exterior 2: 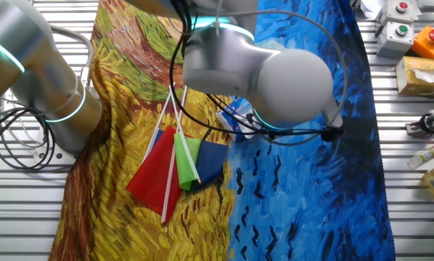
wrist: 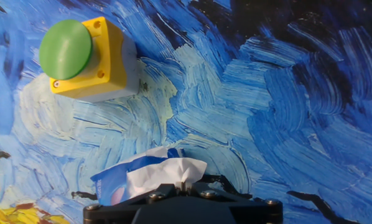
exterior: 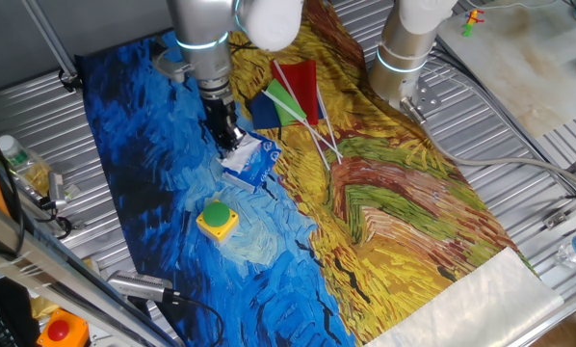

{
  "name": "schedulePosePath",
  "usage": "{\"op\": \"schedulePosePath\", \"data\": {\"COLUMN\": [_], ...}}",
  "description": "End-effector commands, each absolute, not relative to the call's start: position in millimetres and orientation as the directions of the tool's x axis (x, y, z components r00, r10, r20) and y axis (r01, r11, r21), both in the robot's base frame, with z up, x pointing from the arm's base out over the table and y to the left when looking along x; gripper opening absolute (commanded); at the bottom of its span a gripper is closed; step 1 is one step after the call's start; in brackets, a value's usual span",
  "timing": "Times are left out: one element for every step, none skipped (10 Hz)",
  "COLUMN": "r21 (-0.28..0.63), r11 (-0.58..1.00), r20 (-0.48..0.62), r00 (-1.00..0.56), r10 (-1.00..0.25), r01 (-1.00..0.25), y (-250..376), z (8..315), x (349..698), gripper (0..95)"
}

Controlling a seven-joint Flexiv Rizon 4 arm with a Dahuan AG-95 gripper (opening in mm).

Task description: Pull out a napkin

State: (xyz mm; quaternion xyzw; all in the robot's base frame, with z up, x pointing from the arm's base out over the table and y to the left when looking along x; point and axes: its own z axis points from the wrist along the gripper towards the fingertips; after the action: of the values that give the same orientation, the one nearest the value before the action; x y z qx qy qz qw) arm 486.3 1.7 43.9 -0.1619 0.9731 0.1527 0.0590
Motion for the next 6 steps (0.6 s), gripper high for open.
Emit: {"op": "schedulePosePath", "data": {"r21": [0.26,0.258,0.256,0.253,0.245,0.242], "r11": [0.907,0.908,0.909,0.909,0.909,0.91], "r20": [-0.157,-0.156,-0.156,-0.155,-0.155,-0.154], "r00": [-0.941,-0.942,-0.942,-0.941,-0.939,-0.939], "r10": [-0.299,-0.298,-0.298,-0.301,-0.307,-0.308], "r01": [-0.332,-0.33,-0.33,-0.333,-0.337,-0.338], "y": [1.6,1.7,1.9,2.1,2.2,2.3], "z": [44.7,45.3,46.5,47.2,47.8,48.3], "x": [486.7,486.6,486.6,486.5,486.5,486.4], "gripper": [0.0,0.0,0.0,0.0,0.0,0.0]}}
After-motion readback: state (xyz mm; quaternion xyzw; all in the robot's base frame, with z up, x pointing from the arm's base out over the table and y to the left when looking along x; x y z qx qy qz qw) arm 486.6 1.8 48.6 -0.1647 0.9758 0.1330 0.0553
